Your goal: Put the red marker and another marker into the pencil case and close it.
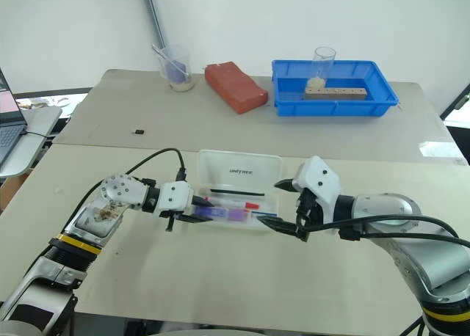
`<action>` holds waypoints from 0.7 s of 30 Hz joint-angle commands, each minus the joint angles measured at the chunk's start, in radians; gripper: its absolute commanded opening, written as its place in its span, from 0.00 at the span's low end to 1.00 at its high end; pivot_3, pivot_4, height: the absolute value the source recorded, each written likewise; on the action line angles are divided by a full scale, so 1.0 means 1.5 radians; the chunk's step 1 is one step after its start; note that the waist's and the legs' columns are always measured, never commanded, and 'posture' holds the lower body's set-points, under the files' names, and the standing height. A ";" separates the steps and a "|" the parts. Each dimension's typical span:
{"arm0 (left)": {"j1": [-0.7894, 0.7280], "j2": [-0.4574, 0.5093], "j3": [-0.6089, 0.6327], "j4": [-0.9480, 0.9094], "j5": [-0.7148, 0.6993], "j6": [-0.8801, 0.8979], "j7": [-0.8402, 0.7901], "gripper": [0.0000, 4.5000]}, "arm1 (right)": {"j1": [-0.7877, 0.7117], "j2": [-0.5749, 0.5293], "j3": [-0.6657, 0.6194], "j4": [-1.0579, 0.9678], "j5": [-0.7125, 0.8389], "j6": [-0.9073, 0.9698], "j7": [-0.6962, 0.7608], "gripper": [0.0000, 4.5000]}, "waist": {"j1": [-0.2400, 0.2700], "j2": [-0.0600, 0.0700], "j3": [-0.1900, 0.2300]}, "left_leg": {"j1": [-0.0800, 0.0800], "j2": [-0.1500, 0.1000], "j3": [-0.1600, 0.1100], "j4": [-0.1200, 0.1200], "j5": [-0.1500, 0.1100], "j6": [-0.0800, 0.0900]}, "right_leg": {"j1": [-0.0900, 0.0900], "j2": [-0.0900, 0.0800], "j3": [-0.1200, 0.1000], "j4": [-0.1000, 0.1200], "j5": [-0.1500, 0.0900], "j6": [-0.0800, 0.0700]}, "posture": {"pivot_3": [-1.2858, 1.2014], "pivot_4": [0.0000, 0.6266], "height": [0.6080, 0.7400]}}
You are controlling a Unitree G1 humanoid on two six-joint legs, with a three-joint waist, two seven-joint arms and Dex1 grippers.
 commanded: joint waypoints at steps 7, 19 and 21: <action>-0.011 -0.008 0.009 -0.014 -0.005 0.002 0.001 0.65 | -0.009 -0.009 -0.016 -0.023 0.028 0.014 0.000 1.00 | 0.000 0.000 0.000 | 0.000 0.000 0.000 0.000 0.000 0.000 | 0.000 0.000 0.000 0.000 0.000 0.000 | 0.52 0.24 1.00; -0.050 0.059 0.070 -0.134 -0.092 0.084 -0.056 0.99 | 0.038 -0.103 -0.050 0.120 -0.086 -0.070 0.058 1.00 | 0.000 0.000 0.000 | 0.000 0.000 0.000 0.000 0.000 0.000 | 0.000 0.000 -0.001 0.000 0.000 0.000 | 0.52 0.24 1.00; -0.080 0.050 0.089 -0.146 -0.117 0.093 -0.047 0.99 | 0.048 -0.106 -0.050 0.177 -0.118 -0.094 0.053 1.00 | 0.001 0.000 0.000 | 0.001 0.000 0.000 0.000 0.000 0.000 | 0.001 0.000 0.000 0.000 0.000 0.000 | 0.52 0.24 1.00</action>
